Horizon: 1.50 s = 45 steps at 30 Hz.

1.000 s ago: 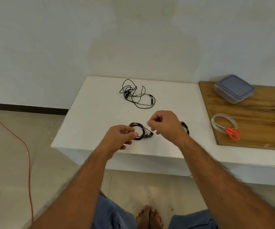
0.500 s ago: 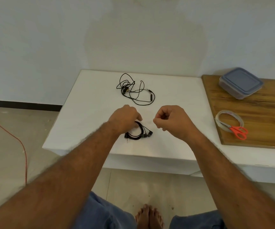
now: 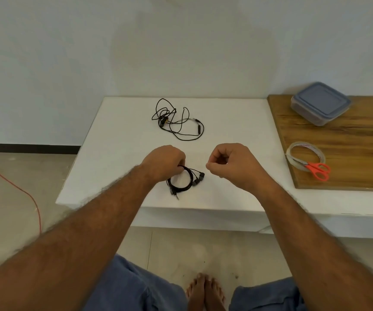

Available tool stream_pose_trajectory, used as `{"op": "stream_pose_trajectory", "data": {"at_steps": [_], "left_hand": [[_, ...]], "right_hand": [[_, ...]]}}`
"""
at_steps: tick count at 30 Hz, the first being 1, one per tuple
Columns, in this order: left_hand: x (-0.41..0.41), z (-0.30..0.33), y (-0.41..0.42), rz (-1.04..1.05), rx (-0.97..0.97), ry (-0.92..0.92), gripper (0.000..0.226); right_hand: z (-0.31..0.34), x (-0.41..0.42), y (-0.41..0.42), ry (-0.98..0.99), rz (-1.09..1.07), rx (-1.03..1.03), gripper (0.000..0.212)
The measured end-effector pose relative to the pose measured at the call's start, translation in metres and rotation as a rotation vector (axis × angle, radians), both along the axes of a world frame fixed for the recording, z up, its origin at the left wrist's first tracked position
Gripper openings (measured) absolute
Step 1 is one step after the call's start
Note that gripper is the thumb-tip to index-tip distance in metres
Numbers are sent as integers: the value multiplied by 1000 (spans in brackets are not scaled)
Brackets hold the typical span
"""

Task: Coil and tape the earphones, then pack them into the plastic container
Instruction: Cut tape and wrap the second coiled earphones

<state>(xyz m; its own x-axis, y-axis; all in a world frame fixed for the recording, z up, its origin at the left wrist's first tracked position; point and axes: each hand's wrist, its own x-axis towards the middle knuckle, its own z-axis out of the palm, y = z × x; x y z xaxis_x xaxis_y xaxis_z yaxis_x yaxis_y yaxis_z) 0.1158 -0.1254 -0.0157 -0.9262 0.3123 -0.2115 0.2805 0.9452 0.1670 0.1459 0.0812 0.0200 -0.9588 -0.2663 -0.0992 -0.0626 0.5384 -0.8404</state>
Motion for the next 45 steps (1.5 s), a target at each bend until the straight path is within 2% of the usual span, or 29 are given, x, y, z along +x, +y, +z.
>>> {"op": "stream_pose_trajectory", "data": {"at_steps": [4, 8, 13, 21, 27, 32, 36, 45], "left_hand": [[7, 8, 3, 102, 128, -46, 12], [14, 21, 6, 232, 336, -111, 10], [25, 39, 14, 300, 489, -106, 6], [36, 84, 34, 309, 592, -119, 7], [50, 136, 48, 274, 608, -127, 6], [71, 185, 63, 300, 660, -152, 15], [92, 223, 76, 308, 761, -208, 6], [149, 300, 95, 294, 956, -336, 10]], "right_hand": [[9, 4, 0, 49, 44, 81, 8], [16, 9, 0, 87, 106, 165, 7], [25, 15, 0, 158, 117, 233, 7], [50, 24, 9, 369, 156, 352, 9], [74, 36, 22, 507, 142, 363, 10], [102, 55, 31, 746, 137, 378, 12], [123, 73, 40, 981, 91, 335, 14], [186, 115, 56, 1393, -82, 271, 26]]}}
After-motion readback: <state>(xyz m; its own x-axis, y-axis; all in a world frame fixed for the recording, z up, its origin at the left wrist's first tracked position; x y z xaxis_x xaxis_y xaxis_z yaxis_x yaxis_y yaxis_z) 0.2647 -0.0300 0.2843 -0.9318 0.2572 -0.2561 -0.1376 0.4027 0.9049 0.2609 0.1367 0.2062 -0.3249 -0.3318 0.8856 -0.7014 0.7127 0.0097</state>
